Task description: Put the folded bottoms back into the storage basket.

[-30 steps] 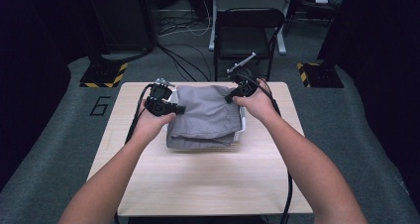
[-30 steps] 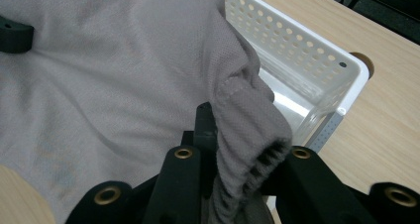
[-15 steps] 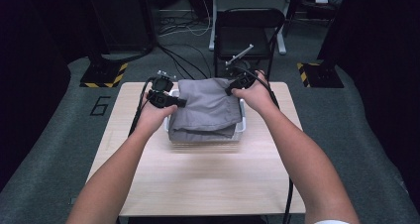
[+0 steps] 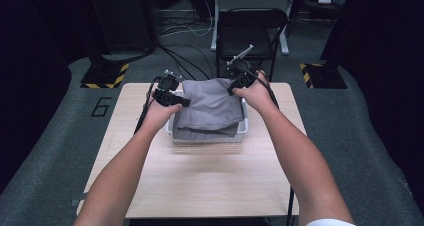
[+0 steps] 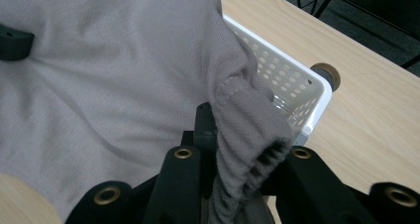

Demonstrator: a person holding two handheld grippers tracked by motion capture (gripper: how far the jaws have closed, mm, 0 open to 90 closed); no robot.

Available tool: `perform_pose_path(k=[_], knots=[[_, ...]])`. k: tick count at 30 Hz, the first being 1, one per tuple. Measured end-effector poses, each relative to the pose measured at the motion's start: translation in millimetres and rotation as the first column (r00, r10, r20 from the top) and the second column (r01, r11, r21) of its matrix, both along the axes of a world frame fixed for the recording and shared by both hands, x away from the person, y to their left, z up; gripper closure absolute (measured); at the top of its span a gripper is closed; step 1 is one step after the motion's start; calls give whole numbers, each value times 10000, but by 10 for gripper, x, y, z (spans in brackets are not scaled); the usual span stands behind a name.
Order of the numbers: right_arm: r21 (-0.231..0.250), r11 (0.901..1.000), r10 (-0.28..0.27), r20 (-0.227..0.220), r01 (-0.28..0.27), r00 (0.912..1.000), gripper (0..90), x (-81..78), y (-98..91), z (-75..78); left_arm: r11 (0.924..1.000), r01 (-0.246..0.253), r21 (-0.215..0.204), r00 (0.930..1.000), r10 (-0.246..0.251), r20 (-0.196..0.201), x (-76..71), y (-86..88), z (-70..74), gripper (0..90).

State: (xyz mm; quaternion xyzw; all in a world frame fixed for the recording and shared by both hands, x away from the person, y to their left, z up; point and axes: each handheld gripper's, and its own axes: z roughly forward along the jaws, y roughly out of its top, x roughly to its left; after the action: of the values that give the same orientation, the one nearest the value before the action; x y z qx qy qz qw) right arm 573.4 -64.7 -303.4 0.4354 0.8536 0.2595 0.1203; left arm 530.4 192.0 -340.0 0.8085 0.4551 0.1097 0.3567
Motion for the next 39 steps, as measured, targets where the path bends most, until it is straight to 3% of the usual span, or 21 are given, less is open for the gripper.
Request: perform_pose_path(k=[9,18,39], knots=[[83,9998,-187,120,186,9998,769,75,-5,-8,9995,-158,-279,9998,154,-132,137,40,-69,763],[42,9996,-291,312,290,9991,769,113,35,-12,9993,-348,-123,9994,349,58,186,31,-93,763],[-25,9998,-170,852,173,9962,768,191,103,-21,9965,-818,-179,9963,822,253,293,84,-130,763]])
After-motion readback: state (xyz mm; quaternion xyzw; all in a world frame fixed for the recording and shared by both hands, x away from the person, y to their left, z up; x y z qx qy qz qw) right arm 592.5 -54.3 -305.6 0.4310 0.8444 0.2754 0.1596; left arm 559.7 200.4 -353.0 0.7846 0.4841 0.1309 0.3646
